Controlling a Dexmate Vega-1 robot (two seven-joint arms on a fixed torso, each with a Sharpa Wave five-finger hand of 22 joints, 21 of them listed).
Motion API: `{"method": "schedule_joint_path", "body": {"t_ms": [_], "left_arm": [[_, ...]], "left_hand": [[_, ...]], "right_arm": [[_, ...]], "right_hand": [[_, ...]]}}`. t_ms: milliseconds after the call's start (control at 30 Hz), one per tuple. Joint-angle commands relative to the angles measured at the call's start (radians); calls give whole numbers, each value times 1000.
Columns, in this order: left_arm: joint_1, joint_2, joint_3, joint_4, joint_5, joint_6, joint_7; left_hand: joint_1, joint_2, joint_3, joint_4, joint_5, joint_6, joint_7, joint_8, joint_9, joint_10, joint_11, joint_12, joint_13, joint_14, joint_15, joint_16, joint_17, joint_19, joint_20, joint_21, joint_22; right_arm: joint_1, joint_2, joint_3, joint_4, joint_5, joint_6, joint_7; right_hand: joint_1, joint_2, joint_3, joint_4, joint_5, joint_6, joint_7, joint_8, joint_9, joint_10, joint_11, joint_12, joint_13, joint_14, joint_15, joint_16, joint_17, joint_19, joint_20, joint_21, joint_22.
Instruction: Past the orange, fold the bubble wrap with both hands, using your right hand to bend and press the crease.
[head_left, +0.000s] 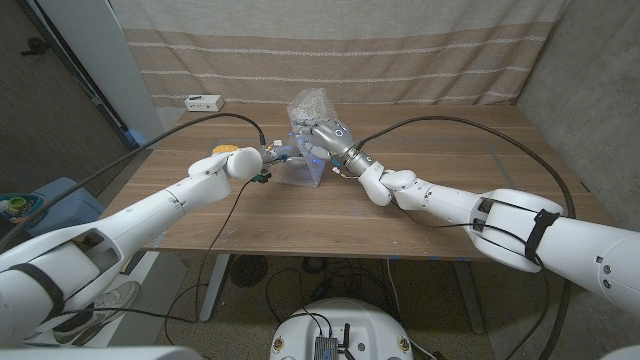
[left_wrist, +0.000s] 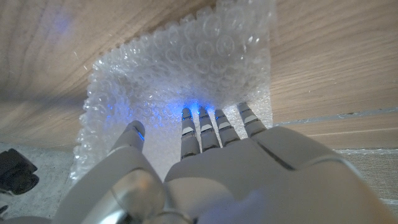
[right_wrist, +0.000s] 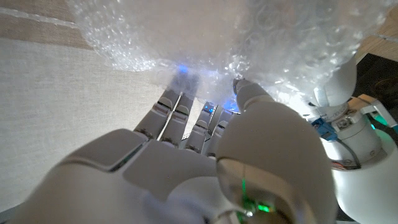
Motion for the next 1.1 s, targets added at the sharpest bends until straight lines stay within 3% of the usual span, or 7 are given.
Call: {"method": "schedule_joint_path", "body": {"t_ms": [33,267,400,633,700,767,1100], "left_arm": [[13,7,-14,-16,-10,-10,17],[13,6,-15,-16,-10,-12,18],[11,4,-15,-12,-9,-17,22],[8,1,-15,-6,-9,-21,23],[8,0,-15,-6,-10,-21,23],[9,1,-16,-7,-9,-20,25],[12,3,-18,-14,-5,-17,31]], "left_hand": [[-12,1,-2,6,3,1,-2,-1,2,10,-4,1,5,7,-2,0,4,5,4,5,2],[-15,0,-3,7,4,2,-4,0,2,10,-5,-1,5,9,-2,1,4,6,4,5,3],[-18,0,-3,8,4,1,-4,-1,2,10,-5,-1,6,9,-2,0,4,5,5,4,3],[-23,0,-4,10,4,1,-5,-1,2,10,-3,-2,6,8,-4,0,4,4,3,3,3],[-25,0,-4,11,4,-2,-8,-3,2,10,-3,-2,6,8,-4,-1,4,4,4,3,3],[-26,0,-4,11,4,-2,-9,-2,2,10,-6,-2,6,9,-4,0,4,5,5,3,3],[-29,1,-4,12,5,-8,-11,-4,2,9,-6,-4,6,9,-4,-1,4,7,3,3,3]], "right_arm": [[-101,-24,158,-143,253,-7,197],[-182,-27,275,-266,411,-103,346],[-229,-27,342,-380,513,-252,461],[-257,-10,395,-447,632,-377,572],[-261,-11,399,-466,649,-415,593],[-262,-14,402,-491,674,-471,633],[-262,-59,399,-642,767,-751,768]], "right_hand": [[-93,-31,-56,28,17,-268,9,5,4,-165,13,1,-1,-76,-129,-42,20,-18,29,-6,-1],[-192,-86,-127,57,23,-393,49,11,6,-273,48,0,-1,-130,-90,-64,38,-35,63,-16,-1],[-241,-109,-171,66,35,-521,72,12,7,-420,86,0,1,-239,-32,-106,54,-56,91,-31,-1],[-283,-130,-222,69,43,-656,96,21,11,-589,165,7,3,-479,34,-168,45,-236,207,-125,-6],[-292,-133,-229,71,42,-656,110,24,11,-589,171,11,3,-485,46,-163,43,-243,215,-131,-7],[-326,-141,-249,84,40,-614,153,42,10,-567,218,26,1,-493,76,-154,33,-243,217,-137,-8],[-443,-178,-321,126,31,-438,294,71,3,-415,335,55,-10,-473,205,-139,-15,-304,218,-169,-10]]}}
